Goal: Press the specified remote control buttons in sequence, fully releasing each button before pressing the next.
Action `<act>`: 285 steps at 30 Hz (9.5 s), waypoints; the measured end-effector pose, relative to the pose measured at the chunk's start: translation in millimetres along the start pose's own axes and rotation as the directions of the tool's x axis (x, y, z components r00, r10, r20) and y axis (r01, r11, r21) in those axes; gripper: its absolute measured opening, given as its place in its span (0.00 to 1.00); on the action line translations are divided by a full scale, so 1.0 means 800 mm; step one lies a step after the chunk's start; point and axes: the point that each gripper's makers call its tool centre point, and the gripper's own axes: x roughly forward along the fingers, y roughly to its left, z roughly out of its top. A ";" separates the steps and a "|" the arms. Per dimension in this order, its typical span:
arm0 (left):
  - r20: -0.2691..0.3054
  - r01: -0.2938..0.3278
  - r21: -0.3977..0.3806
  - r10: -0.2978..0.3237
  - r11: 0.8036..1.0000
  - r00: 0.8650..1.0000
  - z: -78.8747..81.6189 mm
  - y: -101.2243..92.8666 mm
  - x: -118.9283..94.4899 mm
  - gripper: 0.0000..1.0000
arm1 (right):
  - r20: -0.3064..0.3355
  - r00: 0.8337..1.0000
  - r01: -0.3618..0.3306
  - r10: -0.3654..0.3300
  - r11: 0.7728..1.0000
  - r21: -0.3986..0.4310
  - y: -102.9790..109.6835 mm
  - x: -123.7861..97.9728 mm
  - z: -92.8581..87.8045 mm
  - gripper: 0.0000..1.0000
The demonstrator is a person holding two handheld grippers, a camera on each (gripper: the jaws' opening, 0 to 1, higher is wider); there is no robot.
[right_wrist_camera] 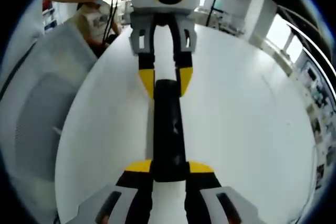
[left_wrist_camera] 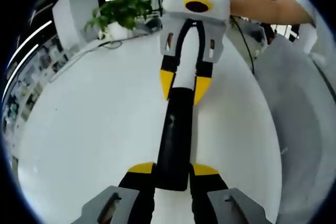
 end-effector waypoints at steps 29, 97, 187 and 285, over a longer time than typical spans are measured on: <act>-0.017 0.033 -0.008 -0.033 0.999 0.999 -0.010 -0.004 0.009 0.24 | -0.025 0.996 -0.084 0.084 0.996 0.019 0.004 0.011 -0.005 0.20; 0.022 0.028 0.007 -0.028 1.000 0.999 -0.011 -0.005 0.006 0.24 | -0.056 0.997 0.056 -0.060 0.996 -0.069 -0.011 -0.038 0.001 0.00; 0.025 0.034 0.021 -0.035 0.999 0.999 -0.011 -0.004 0.007 0.24 | -0.277 0.961 -0.036 0.001 0.992 -0.123 -0.005 -0.004 -0.012 0.00; 0.012 0.041 0.029 -0.041 0.999 0.999 -0.011 -0.004 0.007 0.24 | -0.114 0.993 0.005 -0.013 0.998 -0.068 -0.003 -0.004 0.005 0.00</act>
